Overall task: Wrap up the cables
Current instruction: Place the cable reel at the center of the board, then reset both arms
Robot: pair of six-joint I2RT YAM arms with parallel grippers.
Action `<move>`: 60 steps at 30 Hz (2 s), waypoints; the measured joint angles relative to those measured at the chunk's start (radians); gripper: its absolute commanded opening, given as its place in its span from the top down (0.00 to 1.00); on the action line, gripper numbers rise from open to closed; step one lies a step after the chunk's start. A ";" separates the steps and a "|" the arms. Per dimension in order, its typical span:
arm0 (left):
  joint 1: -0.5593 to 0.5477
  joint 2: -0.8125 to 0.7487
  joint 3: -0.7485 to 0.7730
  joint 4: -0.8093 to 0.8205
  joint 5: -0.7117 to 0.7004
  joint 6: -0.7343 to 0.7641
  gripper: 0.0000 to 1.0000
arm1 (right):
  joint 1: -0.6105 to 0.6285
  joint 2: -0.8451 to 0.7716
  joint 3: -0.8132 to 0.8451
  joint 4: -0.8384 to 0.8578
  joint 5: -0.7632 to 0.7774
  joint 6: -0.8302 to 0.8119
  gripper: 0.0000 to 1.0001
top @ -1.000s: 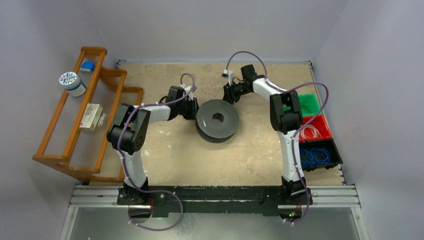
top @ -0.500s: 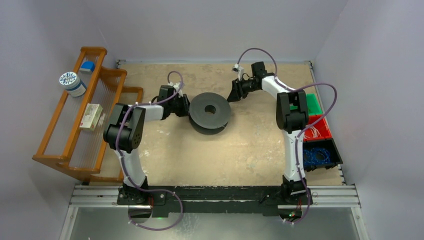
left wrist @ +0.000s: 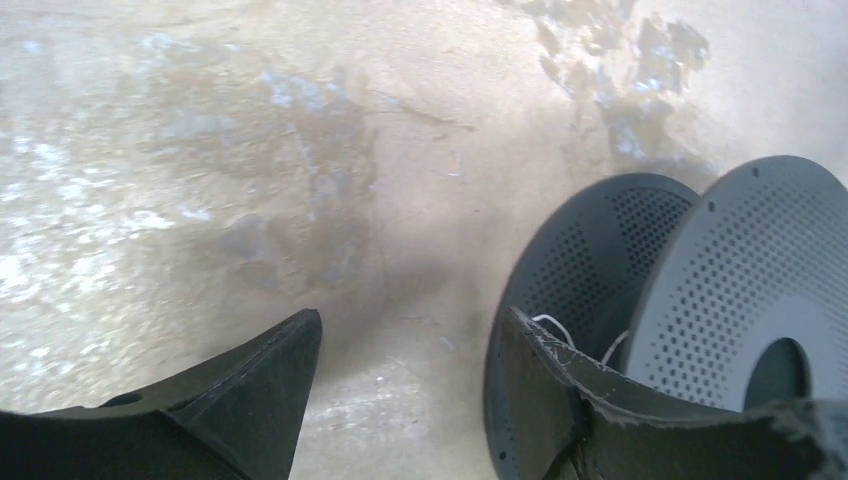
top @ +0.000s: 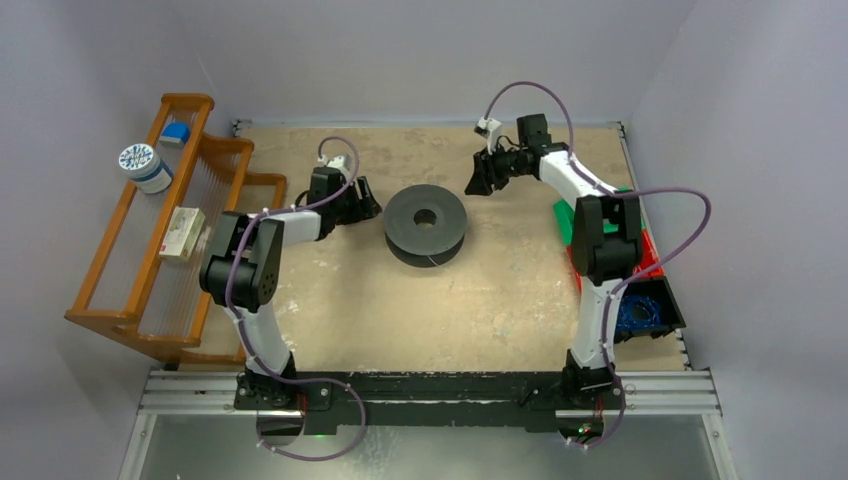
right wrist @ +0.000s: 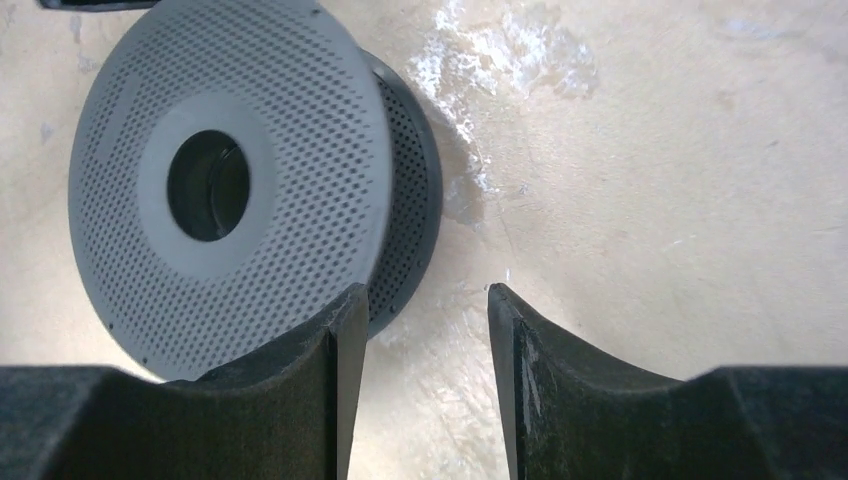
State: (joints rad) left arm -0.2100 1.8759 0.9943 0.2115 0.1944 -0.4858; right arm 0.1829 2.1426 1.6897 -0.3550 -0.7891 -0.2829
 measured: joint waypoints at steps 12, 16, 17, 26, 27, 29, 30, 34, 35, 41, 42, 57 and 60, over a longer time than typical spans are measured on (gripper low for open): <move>0.031 -0.066 -0.049 -0.042 -0.147 0.034 0.32 | 0.027 -0.364 -0.380 -0.014 0.137 -0.512 0.53; 0.035 -0.087 -0.064 -0.055 -0.132 0.061 0.24 | 0.158 -0.490 -0.587 0.011 0.253 -0.670 0.52; 0.035 -0.098 -0.074 -0.057 -0.125 0.070 0.23 | 0.203 -0.513 -0.626 0.021 0.278 -0.691 0.52; 0.036 -0.330 -0.124 -0.082 -0.062 0.236 0.12 | 0.383 -0.584 -0.698 0.128 0.410 -0.660 0.01; 0.036 -0.362 -0.124 -0.093 -0.055 0.261 0.11 | 0.381 -0.600 -0.698 0.142 0.430 -0.649 0.01; 0.037 -0.439 -0.124 -0.124 -0.038 0.323 0.10 | 0.378 -0.654 -0.699 0.170 0.474 -0.604 0.01; 0.037 -0.473 -0.124 -0.145 -0.031 0.351 0.10 | 0.378 -0.687 -0.699 0.180 0.497 -0.578 0.01; 0.039 -0.616 -0.123 -0.279 -0.007 0.475 0.09 | 0.377 -0.811 -0.693 0.187 0.570 -0.465 0.01; 0.039 -0.651 -0.123 -0.314 -0.003 0.502 0.08 | 0.377 -0.834 -0.689 0.182 0.575 -0.440 0.01; 0.039 -0.856 -0.114 -0.530 0.019 0.618 0.08 | 0.377 -1.021 -0.696 0.175 0.615 -0.256 0.01; 0.039 -0.884 -0.112 -0.558 0.023 0.631 0.08 | 0.377 -1.072 -0.715 0.188 0.615 -0.223 0.01; 0.040 -1.285 -0.216 -0.745 0.084 0.742 0.12 | 0.324 -1.574 -0.932 0.359 0.758 0.018 0.01; 0.040 -1.294 -0.246 -0.753 0.086 0.741 0.12 | 0.273 -1.618 -0.963 0.367 0.753 0.021 0.01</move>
State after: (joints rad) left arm -0.1703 0.5819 0.7483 -0.5419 0.2806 0.2554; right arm 0.4561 0.5247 0.7269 0.0124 -0.0357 -0.2623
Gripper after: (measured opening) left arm 0.879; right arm 0.987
